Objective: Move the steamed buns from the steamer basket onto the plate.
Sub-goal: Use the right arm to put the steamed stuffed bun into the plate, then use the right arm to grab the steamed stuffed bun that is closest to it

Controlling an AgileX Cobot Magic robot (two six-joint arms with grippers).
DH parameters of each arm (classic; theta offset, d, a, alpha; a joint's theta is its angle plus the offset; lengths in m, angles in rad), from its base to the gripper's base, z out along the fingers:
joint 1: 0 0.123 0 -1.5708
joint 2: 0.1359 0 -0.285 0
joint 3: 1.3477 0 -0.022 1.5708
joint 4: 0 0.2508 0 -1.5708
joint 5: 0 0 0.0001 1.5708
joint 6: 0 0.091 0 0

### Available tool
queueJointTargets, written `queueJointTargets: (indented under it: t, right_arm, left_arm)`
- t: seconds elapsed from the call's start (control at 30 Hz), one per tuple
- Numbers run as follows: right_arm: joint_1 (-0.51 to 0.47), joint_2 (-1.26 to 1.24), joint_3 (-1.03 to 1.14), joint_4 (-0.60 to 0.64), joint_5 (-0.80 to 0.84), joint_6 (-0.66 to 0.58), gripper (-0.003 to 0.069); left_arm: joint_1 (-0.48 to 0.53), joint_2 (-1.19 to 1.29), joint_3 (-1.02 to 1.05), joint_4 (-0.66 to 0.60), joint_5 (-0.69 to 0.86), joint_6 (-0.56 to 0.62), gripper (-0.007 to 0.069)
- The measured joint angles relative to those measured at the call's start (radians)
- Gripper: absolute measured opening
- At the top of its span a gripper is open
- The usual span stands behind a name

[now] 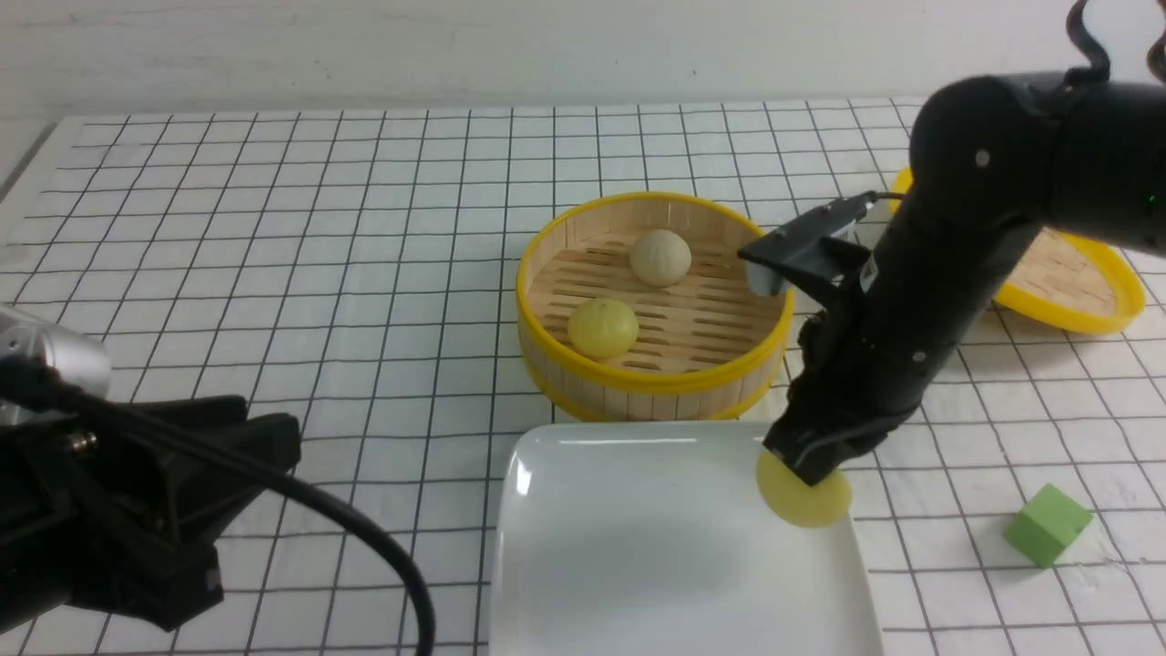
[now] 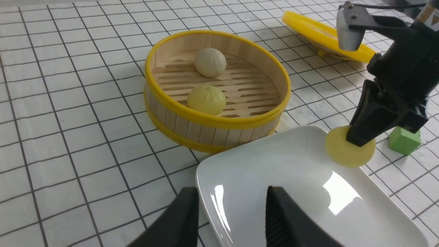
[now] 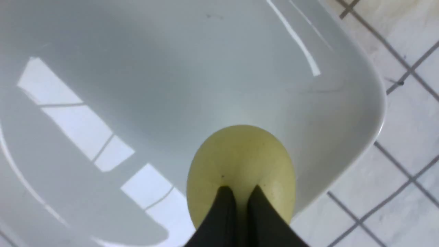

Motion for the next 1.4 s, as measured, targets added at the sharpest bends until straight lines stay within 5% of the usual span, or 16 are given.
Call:
queueJointTargets:
  t: [0.57,0.9,0.97,1.13,1.4]
  right_arm:
    - [0.0,0.065,0.035,0.005,-0.13,-0.052,0.0073]
    - [0.0,0.058,0.035,0.006,-0.13,-0.014,0.0542]
    - [0.0,0.046,0.033,0.006,-0.141,-0.013,0.0564]
    - [0.0,-0.026,-0.01,0.006,-0.146,-0.011,0.0565]
    - [0.0,-0.153,-0.17,0.006,-0.15,-0.008,0.0447]
  left_arm:
    - [0.0,0.0,0.001,0.001,0.017,0.0,0.0303]
    - [0.0,0.0,0.001,0.001,0.035,0.0,0.0303]
    - [0.0,0.0,0.001,0.001,0.035,-0.001,0.0303]
    - [0.0,0.0,0.001,0.002,0.035,-0.003,0.0303]
    - [0.0,0.0,0.001,0.002,0.035,-0.003,0.0303]
